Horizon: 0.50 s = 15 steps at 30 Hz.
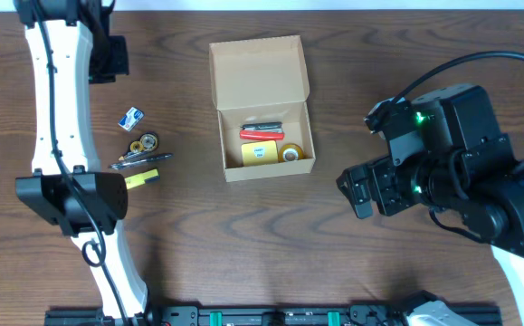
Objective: Pack container
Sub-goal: 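Raise the left gripper out of the box and move it left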
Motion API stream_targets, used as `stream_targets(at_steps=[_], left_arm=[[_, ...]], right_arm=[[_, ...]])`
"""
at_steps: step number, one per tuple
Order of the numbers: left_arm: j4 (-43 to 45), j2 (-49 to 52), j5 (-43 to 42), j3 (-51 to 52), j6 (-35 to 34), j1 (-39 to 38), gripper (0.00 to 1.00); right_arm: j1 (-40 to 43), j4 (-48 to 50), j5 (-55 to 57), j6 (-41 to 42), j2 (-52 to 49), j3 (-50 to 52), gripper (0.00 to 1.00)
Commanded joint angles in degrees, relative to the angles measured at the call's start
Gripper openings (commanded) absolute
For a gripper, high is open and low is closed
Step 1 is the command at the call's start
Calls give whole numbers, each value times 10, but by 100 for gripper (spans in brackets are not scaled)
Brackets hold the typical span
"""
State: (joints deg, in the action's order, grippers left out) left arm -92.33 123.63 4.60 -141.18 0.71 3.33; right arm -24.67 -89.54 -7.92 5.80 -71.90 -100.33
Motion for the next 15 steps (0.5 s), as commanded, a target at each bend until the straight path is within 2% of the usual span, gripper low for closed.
stream_targets(at_steps=[1,4,9,15], left_arm=[[-45,-39,-27,42,45,-5,6],[-42,-87,-43,130,55,1,6],[16,-216,-64,302,82,23,6],[105,-298,-63,420,82,70,6]], right_arm=[[3,-1,2,-7,-1,-1,99],[3,-1,2,-7,-1,-1,99],[3,-1,2,-7,-1,-1,99],[3,-1,2,-7,-1,-1,99]])
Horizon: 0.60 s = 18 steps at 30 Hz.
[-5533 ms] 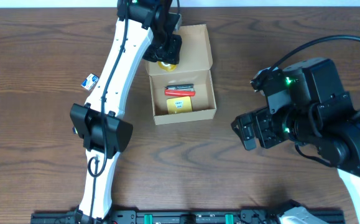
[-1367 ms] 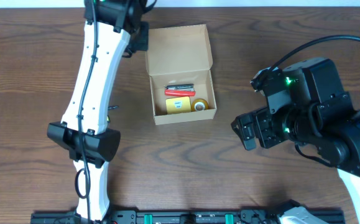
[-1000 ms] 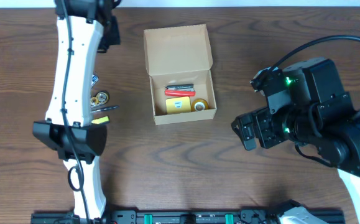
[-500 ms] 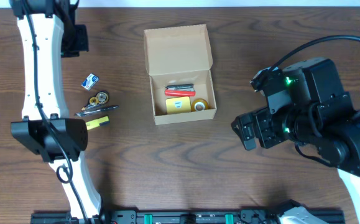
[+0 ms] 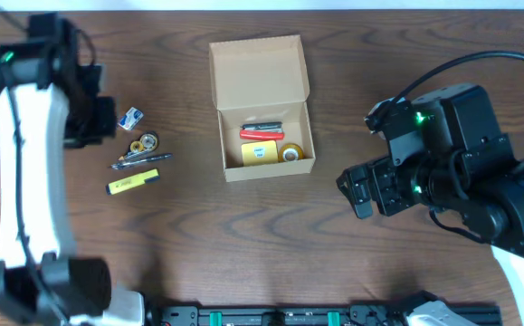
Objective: Pack container
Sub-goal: 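Raise the left gripper out of the box and move it left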
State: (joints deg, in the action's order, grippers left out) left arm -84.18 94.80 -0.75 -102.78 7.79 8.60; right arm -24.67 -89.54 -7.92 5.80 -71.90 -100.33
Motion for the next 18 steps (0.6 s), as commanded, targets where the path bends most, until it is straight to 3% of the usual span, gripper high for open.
stream_targets(at_steps=[1,3,4,7,10,11,18], left_arm=[[43,-10,-22,53,11,23,6],[90,-4,-49,89,13,29,6],[113,0,-55,106,13,29,12],[185,15,-80,158,52,28,40],[243,31,-94,191,86,27,81],[262,35,-94,198,92,26,87],[407,96,-94,210,184,26,94]], right_arm=[[3,-1,2,-7,-1,-1,99],[3,-1,2,-7,-1,-1,99],[3,-1,2,-7,-1,-1,99],[3,-1,2,-7,-1,-1,99],[3,-1,2,-7,-1,-1,99],[3,-1,2,-7,-1,-1,99],[3,-1,2,-7,-1,-1,99]])
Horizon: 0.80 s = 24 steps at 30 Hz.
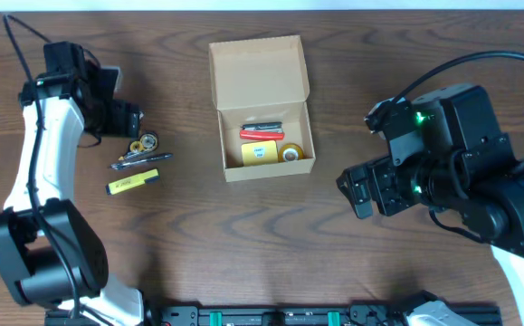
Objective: Pack container
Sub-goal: 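Raise the left gripper out of the box and move it left, then lower the left gripper over the blue-and-white staples box and grasp it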
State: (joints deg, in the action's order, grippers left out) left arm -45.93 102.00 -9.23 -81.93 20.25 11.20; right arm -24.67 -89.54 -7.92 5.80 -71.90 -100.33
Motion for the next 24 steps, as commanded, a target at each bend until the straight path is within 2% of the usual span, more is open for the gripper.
stream_targets(at_steps=[1,4,9,17,24], left_arm=[[41,36,-9,2,78,0,95],[67,67,-9,2,133,0,94],[89,108,-8,2,176,0,90],[141,148,4,2,177,0,89],[192,172,4,2,177,0,84]], right_arm=[[3,-1,2,-7,-1,-1,99],[3,-1,2,-7,-1,-1,99],[3,-1,2,-7,-1,-1,99],[3,-1,2,-7,-1,-1,99],[3,-1,2,-7,-1,-1,99]])
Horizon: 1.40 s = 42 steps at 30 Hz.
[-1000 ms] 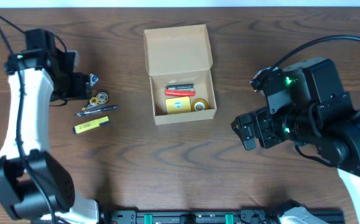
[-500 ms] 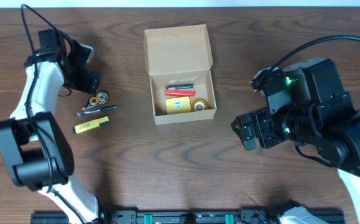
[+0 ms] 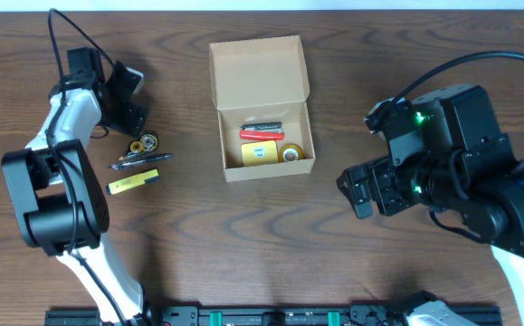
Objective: Pack container
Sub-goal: 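Lower the left gripper over the blue-and-white staples box and grasp it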
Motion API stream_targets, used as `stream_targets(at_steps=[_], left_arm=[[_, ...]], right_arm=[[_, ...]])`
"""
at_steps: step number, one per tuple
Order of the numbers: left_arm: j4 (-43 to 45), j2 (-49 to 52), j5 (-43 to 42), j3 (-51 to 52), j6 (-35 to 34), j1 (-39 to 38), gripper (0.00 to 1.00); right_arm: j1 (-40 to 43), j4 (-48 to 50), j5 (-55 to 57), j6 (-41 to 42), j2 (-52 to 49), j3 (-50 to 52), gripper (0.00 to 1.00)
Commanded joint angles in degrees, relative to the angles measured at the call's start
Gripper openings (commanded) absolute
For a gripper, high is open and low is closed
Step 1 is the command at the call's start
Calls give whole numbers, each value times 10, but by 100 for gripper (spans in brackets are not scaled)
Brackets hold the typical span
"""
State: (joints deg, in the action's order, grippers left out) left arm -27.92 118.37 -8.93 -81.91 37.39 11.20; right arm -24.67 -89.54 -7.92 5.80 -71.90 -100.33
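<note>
An open cardboard box (image 3: pixel 303 123) stands at the table's middle back with its lid (image 3: pixel 258 71) folded away. Inside lie a dark pen (image 3: pixel 262 125), a red item (image 3: pixel 261 134), a yellow card (image 3: pixel 259 152) and a small tape roll (image 3: pixel 290 154). Left of the box, on the table, are a gold tape roll (image 3: pixel 144 143), a silver pen (image 3: pixel 140 160) and a yellow highlighter (image 3: pixel 133 182). My left gripper (image 3: pixel 135 114) sits low just behind the gold roll; its jaws are too dark to read. My right gripper (image 3: pixel 356 194) hovers right of the box, holding nothing that I can see.
My left arm (image 3: pixel 55 172) curves along the table's left side, close to the loose items. The bulky right arm (image 3: pixel 461 172) fills the right side. A black rail (image 3: pixel 262 317) runs along the front edge.
My left gripper has moved right and a little back, from beside the loose items to the spot where a small blue and white item lay. That item no longer shows. The right arm is unchanged.
At first my left arm reached along the left edge with its gripper at the far back, and a blue and white item lay behind the gold roll. The gripper then stood left of that item, then closer. Now it covers the spot. Box contents and right arm stayed the same.
</note>
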Motion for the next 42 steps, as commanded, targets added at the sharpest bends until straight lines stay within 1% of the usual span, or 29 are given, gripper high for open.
stream_targets(at_steps=[1,5,18,23,29,31,36,38,42], left_arm=[[17,12,0,2,5,0,84],[20,23,0,2,5,0,83],[10,31,-15,2,3,0,77],[7,32,-37,2,3,0,73],[-10,45,-38,2,3,0,72],[-10,51,-38,2,3,0,70],[-5,53,-38,2,3,0,70],[-7,53,-33,2,3,1,68],[-7,53,-9,2,3,1,60]], right_arm=[[3,-1,2,-7,-1,-1,99],[3,-1,2,-7,-1,-1,99],[3,-1,2,-7,-1,-1,99],[3,-1,2,-7,-1,-1,99],[3,-1,2,-7,-1,-1,99],[3,-1,2,-7,-1,-1,99],[3,-1,2,-7,-1,-1,99],[3,-1,2,-7,-1,-1,99],[3,-1,2,-7,-1,-1,99]])
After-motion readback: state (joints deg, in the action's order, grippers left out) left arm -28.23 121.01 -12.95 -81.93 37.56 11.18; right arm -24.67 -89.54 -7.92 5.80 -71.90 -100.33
